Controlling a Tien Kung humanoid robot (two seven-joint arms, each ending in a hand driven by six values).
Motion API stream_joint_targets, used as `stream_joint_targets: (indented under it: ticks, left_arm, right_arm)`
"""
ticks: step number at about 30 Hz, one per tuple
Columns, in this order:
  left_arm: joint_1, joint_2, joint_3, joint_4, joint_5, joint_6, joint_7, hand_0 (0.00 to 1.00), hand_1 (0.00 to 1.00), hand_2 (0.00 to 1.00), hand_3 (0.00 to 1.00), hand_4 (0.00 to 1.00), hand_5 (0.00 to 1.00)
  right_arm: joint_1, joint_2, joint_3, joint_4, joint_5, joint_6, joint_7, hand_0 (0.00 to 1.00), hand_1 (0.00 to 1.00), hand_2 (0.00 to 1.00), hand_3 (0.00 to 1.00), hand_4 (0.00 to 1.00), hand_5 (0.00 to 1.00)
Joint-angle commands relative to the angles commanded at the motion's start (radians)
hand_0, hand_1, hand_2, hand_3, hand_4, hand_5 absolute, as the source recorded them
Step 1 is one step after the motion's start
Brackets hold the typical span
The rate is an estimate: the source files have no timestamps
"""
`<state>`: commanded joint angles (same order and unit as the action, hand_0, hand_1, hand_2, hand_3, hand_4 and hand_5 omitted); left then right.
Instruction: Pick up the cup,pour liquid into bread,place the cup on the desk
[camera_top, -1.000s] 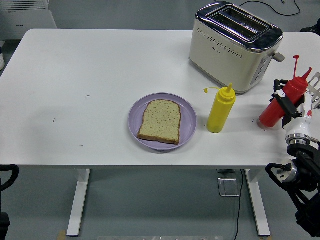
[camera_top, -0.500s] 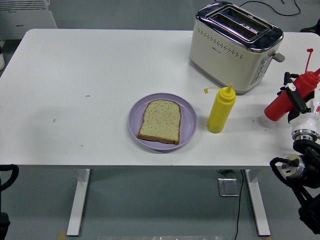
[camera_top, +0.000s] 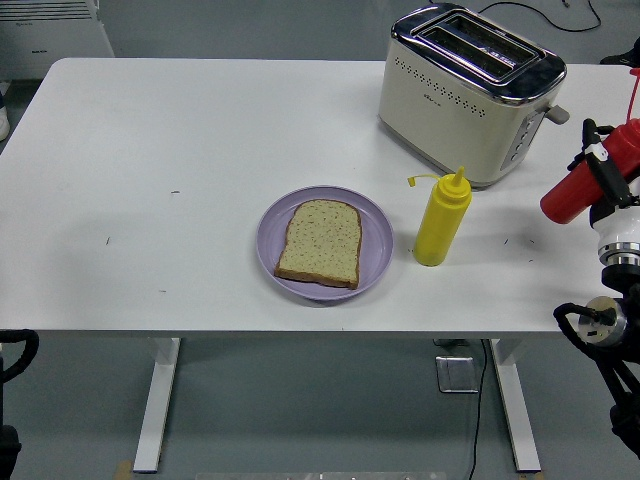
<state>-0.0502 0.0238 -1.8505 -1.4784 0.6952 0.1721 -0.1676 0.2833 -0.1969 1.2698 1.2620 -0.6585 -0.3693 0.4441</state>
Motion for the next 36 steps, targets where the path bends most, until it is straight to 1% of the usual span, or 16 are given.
stream_joint_targets:
  ticks: [2, 5, 6, 10, 12, 13, 17, 22, 26, 29, 36]
  left_arm:
    - [0.001, 0.0, 0.0, 0.0, 0.0, 0.0, 0.0, 0.749, 0.758, 0.768, 0.666, 0.619, 0.998]
    - [0.002, 0.0, 0.0, 0.0, 0.0, 0.0, 0.0, 0.749, 0.758, 0.768, 0.666, 0.619, 0.998]
    - [0.002, 0.0, 0.0, 0.0, 0.0, 0.0, 0.0, 0.749, 0.758, 0.768, 0.666, 0.619, 0.998]
    - [0.002, 0.0, 0.001, 0.0, 0.001, 0.0, 0.0, 0.749, 0.758, 0.768, 0.666, 0.619, 0.998]
    - [0.002, 0.0, 0.001, 0.0, 0.001, 0.0, 0.0, 0.749, 0.758, 0.768, 0.666, 0.619, 0.998]
    - [0.002, 0.0, 0.001, 0.0, 0.001, 0.0, 0.001, 0.749, 0.758, 0.768, 0.666, 0.622, 0.998]
    - [0.002, 0.0, -0.002, 0.0, 0.001, 0.0, 0.001, 0.749, 0.758, 0.768, 0.666, 0.622, 0.998]
    - [0.001, -0.001, -0.005, 0.0, 0.001, 0.001, 0.001, 0.749, 0.758, 0.767, 0.665, 0.62, 0.998]
    - [0.001, -0.001, -0.007, 0.0, 0.002, 0.001, 0.001, 0.749, 0.758, 0.768, 0.666, 0.619, 0.998]
    - [0.001, -0.002, -0.008, 0.0, 0.002, 0.001, 0.001, 0.749, 0.758, 0.768, 0.666, 0.619, 0.998]
    - [0.0, -0.003, -0.01, 0.0, 0.002, 0.0, 0.001, 0.749, 0.758, 0.768, 0.666, 0.619, 0.998]
  right_arm:
    - [-0.001, -0.006, 0.008, 0.021, -0.046, -0.005, -0.02, 0.002, 0.002, 0.117, 0.295, 0.788, 0.175]
    - [0.0, -0.02, 0.009, 0.058, -0.146, -0.03, -0.051, 0.002, 0.002, 0.117, 0.295, 0.788, 0.175]
    - [0.003, -0.03, 0.007, 0.08, -0.185, -0.041, -0.06, 0.002, 0.002, 0.117, 0.295, 0.788, 0.175]
    - [0.016, -0.05, 0.0, 0.119, -0.324, -0.069, -0.069, 0.002, 0.002, 0.116, 0.296, 0.778, 0.17]
    - [0.036, -0.068, -0.009, 0.149, -0.4, -0.096, -0.085, 0.002, 0.002, 0.116, 0.296, 0.778, 0.17]
    - [0.04, -0.071, -0.011, 0.154, -0.434, -0.101, -0.088, 0.002, 0.002, 0.114, 0.291, 0.805, 0.203]
    - [0.094, -0.097, -0.043, 0.18, -0.595, -0.14, -0.132, 0.002, 0.002, 0.114, 0.291, 0.805, 0.203]
    - [0.138, -0.109, -0.083, 0.181, -0.777, -0.161, -0.171, 0.002, 0.002, 0.114, 0.29, 0.814, 0.211]
    - [0.178, -0.116, -0.133, 0.172, -0.927, -0.173, -0.218, 0.002, 0.002, 0.114, 0.291, 0.814, 0.211]
    - [0.231, -0.122, -0.186, 0.149, -1.044, -0.17, -0.273, 0.002, 0.002, 0.114, 0.291, 0.814, 0.211]
    - [0.331, -0.129, -0.271, 0.103, -1.338, -0.155, -0.357, 0.002, 0.002, 0.117, 0.292, 0.813, 0.21]
